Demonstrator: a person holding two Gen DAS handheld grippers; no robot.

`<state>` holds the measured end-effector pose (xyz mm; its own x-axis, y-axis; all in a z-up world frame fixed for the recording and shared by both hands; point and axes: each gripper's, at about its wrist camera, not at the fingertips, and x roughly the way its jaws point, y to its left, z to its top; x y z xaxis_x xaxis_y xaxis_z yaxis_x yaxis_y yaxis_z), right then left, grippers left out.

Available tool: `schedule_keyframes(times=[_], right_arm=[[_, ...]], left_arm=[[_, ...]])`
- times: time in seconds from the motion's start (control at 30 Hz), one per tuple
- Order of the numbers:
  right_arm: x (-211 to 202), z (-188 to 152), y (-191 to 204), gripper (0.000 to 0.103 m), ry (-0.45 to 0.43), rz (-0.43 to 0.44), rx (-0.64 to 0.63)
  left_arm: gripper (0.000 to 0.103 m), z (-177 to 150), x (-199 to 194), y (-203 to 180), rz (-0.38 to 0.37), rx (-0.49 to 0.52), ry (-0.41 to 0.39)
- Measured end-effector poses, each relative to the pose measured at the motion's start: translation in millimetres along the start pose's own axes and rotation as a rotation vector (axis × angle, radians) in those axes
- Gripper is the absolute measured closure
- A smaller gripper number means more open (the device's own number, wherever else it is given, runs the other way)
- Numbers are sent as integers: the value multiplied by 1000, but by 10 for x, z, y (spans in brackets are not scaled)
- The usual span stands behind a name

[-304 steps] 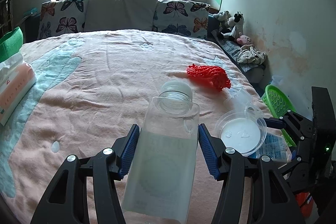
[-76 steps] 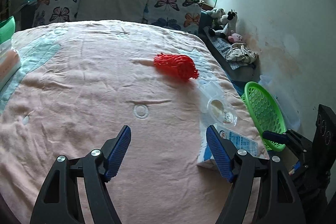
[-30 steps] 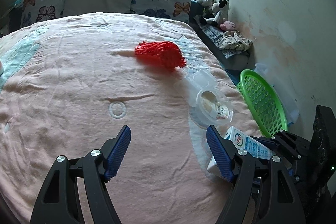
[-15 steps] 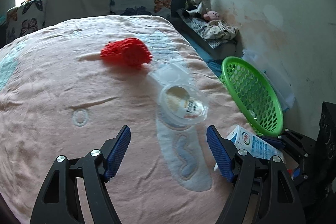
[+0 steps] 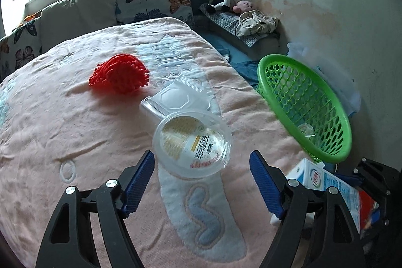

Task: Collect trash
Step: 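Grasp the white milk carton with the right gripper and lift it toward the basket, then grasp the clear round yogurt cup with the left gripper while the right gripper holds the carton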

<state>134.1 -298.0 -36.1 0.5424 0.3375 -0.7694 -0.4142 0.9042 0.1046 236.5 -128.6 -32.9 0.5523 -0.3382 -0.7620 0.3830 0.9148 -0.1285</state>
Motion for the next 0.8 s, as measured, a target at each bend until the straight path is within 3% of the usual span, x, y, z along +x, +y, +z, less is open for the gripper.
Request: schedule_keyframes(times=[0.3, 0.6, 0.67, 0.8], right_arm=[[63, -12, 64, 29, 9, 2, -18], [129, 62, 99, 28, 2, 0, -33], [116, 66, 119, 34, -1, 3, -41], [42, 71, 116, 34, -23, 10, -29]], left_arm=[[41, -4, 98, 25, 3, -17, 6], [45, -23, 47, 21, -7, -17, -14], [45, -28, -2, 23, -16, -17, -20], [45, -22, -117, 49, -30, -29, -38]])
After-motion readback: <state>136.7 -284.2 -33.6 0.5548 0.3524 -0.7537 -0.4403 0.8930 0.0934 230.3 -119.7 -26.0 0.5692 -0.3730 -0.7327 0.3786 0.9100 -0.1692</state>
